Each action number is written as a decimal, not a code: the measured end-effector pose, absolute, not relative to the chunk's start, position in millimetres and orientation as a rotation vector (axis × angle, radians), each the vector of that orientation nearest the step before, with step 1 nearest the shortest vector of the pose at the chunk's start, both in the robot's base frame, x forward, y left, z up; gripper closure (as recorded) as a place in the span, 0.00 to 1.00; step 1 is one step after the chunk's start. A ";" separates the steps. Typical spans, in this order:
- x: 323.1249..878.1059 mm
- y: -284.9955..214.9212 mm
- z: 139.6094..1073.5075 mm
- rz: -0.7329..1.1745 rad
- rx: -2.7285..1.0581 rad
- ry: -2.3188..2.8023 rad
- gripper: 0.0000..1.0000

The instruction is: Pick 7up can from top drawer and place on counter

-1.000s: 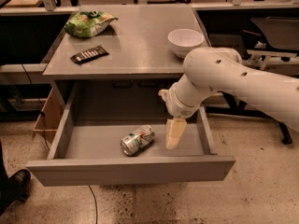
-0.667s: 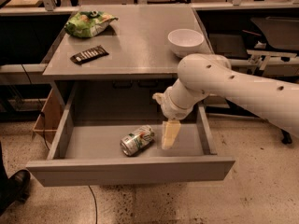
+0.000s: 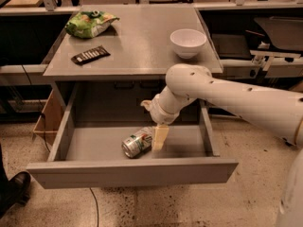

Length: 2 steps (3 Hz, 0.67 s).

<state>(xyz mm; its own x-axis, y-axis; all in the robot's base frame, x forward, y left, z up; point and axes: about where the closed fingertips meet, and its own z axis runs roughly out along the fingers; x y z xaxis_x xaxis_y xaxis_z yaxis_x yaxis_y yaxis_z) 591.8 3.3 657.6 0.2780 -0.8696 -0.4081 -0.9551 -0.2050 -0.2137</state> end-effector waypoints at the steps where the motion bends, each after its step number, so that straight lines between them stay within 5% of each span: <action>1: 591.5 24.3 637.6 0.348 -2.160 1.613 0.00; 2: 584.9 36.4 619.1 0.421 -2.173 1.641 0.23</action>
Offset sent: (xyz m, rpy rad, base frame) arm -0.0119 0.0437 -0.0529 0.0218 0.1458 0.0518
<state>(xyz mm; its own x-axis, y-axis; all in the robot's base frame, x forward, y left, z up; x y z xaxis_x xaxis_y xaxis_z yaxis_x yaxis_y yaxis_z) 584.9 36.4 619.1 0.2714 -0.8472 -0.4567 -0.9624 -0.2428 -0.1215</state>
